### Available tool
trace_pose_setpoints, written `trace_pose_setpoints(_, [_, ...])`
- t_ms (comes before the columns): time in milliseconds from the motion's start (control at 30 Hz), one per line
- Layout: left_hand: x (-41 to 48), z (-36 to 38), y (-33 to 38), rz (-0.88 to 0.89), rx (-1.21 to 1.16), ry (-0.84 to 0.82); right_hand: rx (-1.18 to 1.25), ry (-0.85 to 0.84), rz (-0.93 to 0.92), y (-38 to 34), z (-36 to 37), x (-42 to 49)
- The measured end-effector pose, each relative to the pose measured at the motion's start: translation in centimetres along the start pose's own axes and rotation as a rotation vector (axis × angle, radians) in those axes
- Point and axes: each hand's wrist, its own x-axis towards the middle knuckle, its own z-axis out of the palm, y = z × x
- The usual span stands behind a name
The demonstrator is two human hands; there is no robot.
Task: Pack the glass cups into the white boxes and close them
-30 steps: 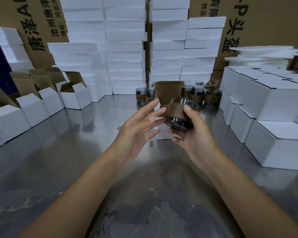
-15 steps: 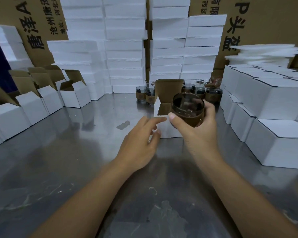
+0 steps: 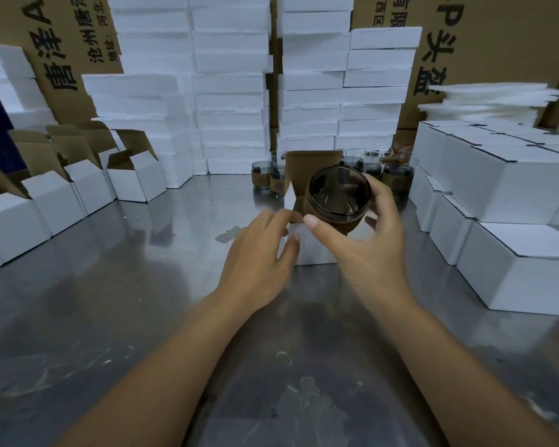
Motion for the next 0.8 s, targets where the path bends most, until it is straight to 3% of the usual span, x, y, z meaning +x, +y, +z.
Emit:
trace_pose_setpoints(333, [-0.67,-0.84,0.47,0.247,0.043,0.135,0.026,-0.017,-0.001,-0.15,-0.16,0.05])
trace_pose_setpoints(800, [-0.68,-0.9,0.44,0.316,0.025,0.203,-0.196,-0.167,-0.179,0.08,-0.37,-0.09])
